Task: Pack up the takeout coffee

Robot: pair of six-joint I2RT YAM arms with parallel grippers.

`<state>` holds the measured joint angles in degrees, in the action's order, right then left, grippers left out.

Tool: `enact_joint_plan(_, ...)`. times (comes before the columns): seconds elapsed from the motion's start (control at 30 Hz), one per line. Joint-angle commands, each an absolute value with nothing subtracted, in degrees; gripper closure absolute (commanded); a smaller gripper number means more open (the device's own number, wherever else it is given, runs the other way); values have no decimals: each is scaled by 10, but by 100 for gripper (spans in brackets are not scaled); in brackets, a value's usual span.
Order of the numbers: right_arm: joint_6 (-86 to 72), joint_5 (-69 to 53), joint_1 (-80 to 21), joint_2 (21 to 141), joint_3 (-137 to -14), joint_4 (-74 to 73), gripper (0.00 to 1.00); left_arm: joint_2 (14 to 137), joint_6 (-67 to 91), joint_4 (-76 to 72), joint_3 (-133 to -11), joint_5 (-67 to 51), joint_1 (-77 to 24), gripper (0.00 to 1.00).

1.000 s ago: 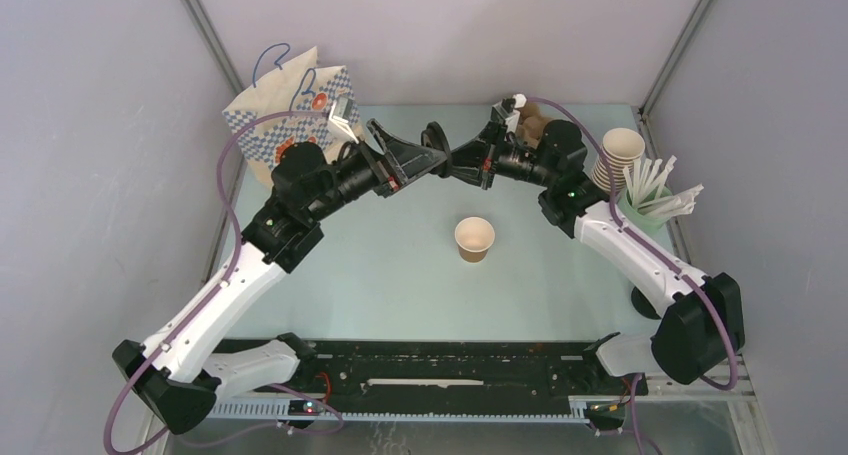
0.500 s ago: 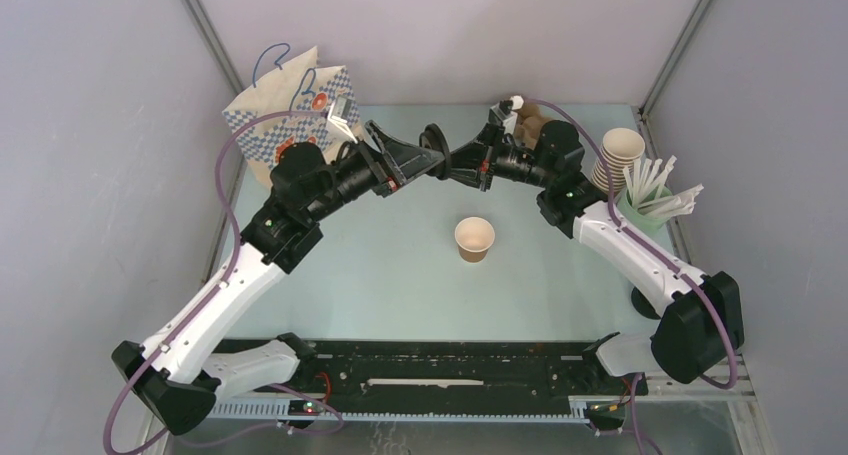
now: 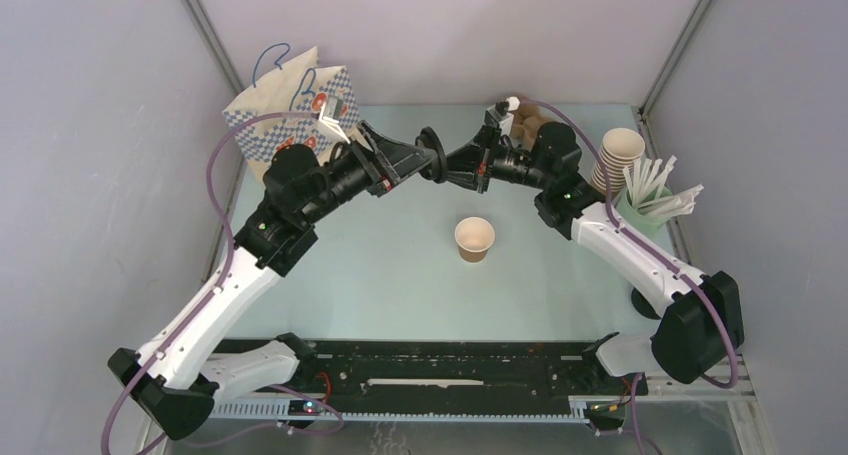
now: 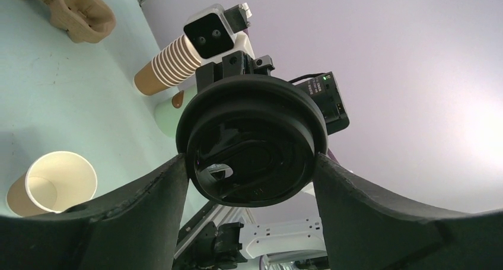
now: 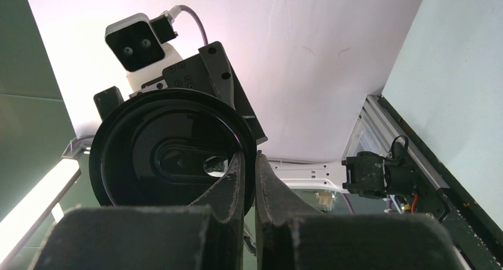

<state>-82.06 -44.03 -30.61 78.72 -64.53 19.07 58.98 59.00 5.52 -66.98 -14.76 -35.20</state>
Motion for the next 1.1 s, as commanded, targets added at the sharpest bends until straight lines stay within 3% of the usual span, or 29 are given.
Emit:
enact_joint_plan(0.0, -808, -445, -314, 786, -655, 203, 100, 580, 582, 59, -706, -136, -347, 24)
enact_joint_plan(0.17, -795, -448, -314, 785, -655, 193, 98, 581, 566, 86, -716, -124, -345, 29)
enact_joint_plan(0.27, -744, -447, -298, 766, -656, 118, 72, 588, 533, 148, -739, -104, -345, 32)
enact_joint_plan(0.3, -710, -446, -286, 754, -656, 58, 61, 591, 521, 171, -748, -96, -345, 32)
enact_joint_plan(0.33, -672, -444, -264, 743, -656, -10, 44, 596, 507, 199, -758, -84, -345, 32)
enact_joint_plan(0.37, -630, -444, -240, 730, -656, -83, 38, 605, 490, 235, -768, -77, -345, 32)
enact_joint_plan(0.53, -345, -350, -100, 648, -677, -436, 33, 677, 394, 398, -853, 5, -387, 33)
enact_joint_plan(0.63, -253, -296, -66, 614, -705, -560, 33, 764, 350, 487, -942, 64, -437, 34)
enact_joint_plan(0.87, -240, -244, -67, 539, -718, -635, 32, 985, 289, 620, -1119, 112, -516, 34)
enact_joint_plan(1.07, -203, -212, -39, 495, -754, -682, 23, 1107, 262, 668, -1223, 112, -555, 33)
